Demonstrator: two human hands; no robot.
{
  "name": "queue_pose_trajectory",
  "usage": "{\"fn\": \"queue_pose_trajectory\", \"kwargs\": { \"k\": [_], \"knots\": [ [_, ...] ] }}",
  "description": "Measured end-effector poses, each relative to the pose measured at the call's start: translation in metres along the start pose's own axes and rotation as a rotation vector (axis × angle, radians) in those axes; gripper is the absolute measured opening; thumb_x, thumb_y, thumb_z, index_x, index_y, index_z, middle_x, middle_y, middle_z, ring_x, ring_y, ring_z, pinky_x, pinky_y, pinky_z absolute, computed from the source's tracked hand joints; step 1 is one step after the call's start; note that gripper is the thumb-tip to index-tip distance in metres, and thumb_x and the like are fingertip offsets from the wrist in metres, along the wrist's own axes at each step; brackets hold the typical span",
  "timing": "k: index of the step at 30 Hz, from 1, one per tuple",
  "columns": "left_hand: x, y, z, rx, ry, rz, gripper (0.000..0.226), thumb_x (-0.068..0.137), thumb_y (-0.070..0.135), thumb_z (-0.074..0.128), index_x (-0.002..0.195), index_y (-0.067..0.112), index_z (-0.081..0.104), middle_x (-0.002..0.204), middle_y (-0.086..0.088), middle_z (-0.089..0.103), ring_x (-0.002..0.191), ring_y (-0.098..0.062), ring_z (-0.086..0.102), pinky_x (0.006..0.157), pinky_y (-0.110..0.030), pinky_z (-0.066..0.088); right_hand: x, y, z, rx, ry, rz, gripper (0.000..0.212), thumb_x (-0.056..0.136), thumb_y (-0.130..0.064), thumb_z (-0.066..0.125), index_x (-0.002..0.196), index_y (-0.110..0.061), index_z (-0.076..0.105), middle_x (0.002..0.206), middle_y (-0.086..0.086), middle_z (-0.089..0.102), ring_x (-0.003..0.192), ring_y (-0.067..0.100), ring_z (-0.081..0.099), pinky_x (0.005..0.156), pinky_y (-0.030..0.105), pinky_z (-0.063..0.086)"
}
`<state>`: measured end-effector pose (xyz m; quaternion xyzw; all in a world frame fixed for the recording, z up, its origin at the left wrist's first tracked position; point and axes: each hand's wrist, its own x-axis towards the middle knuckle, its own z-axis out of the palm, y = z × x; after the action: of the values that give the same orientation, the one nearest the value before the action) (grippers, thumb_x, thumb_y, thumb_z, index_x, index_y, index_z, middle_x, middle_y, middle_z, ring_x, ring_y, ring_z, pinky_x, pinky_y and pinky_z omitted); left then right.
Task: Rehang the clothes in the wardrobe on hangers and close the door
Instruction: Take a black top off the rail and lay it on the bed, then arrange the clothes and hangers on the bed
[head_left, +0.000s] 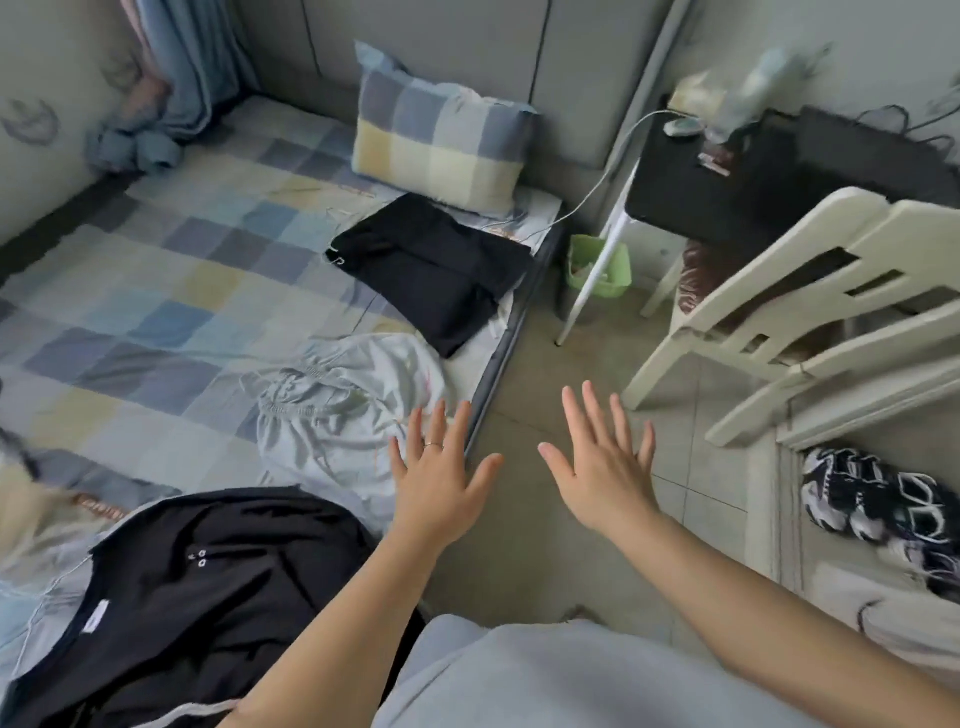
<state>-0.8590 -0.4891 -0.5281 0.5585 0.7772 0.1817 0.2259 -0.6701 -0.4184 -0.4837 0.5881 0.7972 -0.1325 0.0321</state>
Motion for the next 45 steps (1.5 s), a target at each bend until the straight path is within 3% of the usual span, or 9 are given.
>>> {"fn": "queue_pose_trajectory", "kwargs": {
  "k": [10, 18, 27, 31, 37, 41, 45],
  "knots": [
    [0.083, 0.248, 0.115, 0.088, -0.145, 0.321, 0.081, 0.087, 0.076, 0.023, 0.157, 0.041, 0.005, 0.167, 0.007, 0.003, 0.153, -0.018, -0.011, 0.121, -0.052, -0.006, -0.001, 0.278, -0.056, 0.04, 0.102, 0.315, 0.074, 0.092, -0.069, 0.01, 0.155, -0.036, -0.009, 0.165, -0.01, -0.013, 0.152, 0.023, -0.01, 0.117, 0.059, -0.004],
    [0.141, 0.432, 0.17, 0.195, -0.219, 0.696, 0.075, 0.09, 0.078, 0.012, 0.154, 0.043, -0.009, 0.167, 0.008, -0.006, 0.152, -0.022, -0.018, 0.119, -0.053, -0.015, -0.018, 0.423, -0.115, 0.07, 0.255, 0.566, 0.07, 0.097, -0.064, 0.02, 0.155, -0.036, -0.009, 0.164, -0.011, -0.013, 0.151, 0.022, -0.012, 0.116, 0.059, -0.005],
    [0.222, 0.62, 0.196, 0.176, -0.248, 1.199, 0.078, 0.089, 0.08, 0.007, 0.154, 0.044, -0.015, 0.167, 0.007, -0.01, 0.15, -0.02, -0.023, 0.118, -0.052, -0.018, -0.007, 0.521, -0.203, -0.042, 0.48, 0.813, 0.069, 0.095, -0.066, 0.015, 0.154, -0.037, -0.008, 0.165, -0.012, -0.012, 0.151, 0.022, -0.012, 0.116, 0.059, -0.007],
    [0.252, 0.723, 0.196, 0.096, -0.274, 1.399, 0.074, 0.096, 0.072, 0.02, 0.157, 0.04, -0.007, 0.168, 0.005, -0.008, 0.151, -0.021, -0.021, 0.12, -0.052, -0.015, -0.004, 0.557, -0.26, -0.119, 0.561, 0.964, 0.071, 0.095, -0.067, 0.012, 0.155, -0.035, -0.008, 0.164, -0.012, -0.015, 0.151, 0.021, -0.016, 0.117, 0.06, -0.005],
    [0.267, 0.868, 0.166, -0.019, -0.179, 1.691, 0.079, 0.088, 0.075, 0.009, 0.158, 0.038, 0.001, 0.168, 0.006, -0.001, 0.153, -0.023, -0.011, 0.12, -0.052, -0.008, -0.009, 0.587, -0.355, -0.257, 0.685, 1.141, 0.071, 0.09, -0.07, -0.001, 0.152, -0.039, -0.016, 0.159, -0.018, -0.029, 0.149, 0.018, -0.023, 0.117, 0.055, -0.013],
    [0.254, 0.957, 0.142, -0.152, -0.126, 1.869, 0.076, 0.092, 0.073, 0.019, 0.158, 0.039, 0.004, 0.168, 0.007, 0.004, 0.153, -0.022, -0.008, 0.122, -0.053, -0.003, -0.025, 0.597, -0.417, -0.373, 0.759, 1.259, 0.07, 0.09, -0.07, -0.003, 0.15, -0.04, -0.024, 0.154, -0.019, -0.035, 0.149, 0.021, -0.021, 0.116, 0.052, -0.019],
    [0.23, 1.03, 0.122, -0.268, -0.053, 2.023, 0.074, 0.097, 0.069, 0.025, 0.159, 0.035, 0.006, 0.168, 0.004, 0.004, 0.154, -0.025, -0.005, 0.122, -0.056, -0.001, -0.05, 0.6, -0.48, -0.585, 0.813, 1.322, 0.072, 0.094, -0.066, 0.009, 0.155, -0.034, -0.012, 0.163, -0.011, -0.015, 0.152, 0.023, -0.012, 0.119, 0.056, -0.008]
  ]
}}
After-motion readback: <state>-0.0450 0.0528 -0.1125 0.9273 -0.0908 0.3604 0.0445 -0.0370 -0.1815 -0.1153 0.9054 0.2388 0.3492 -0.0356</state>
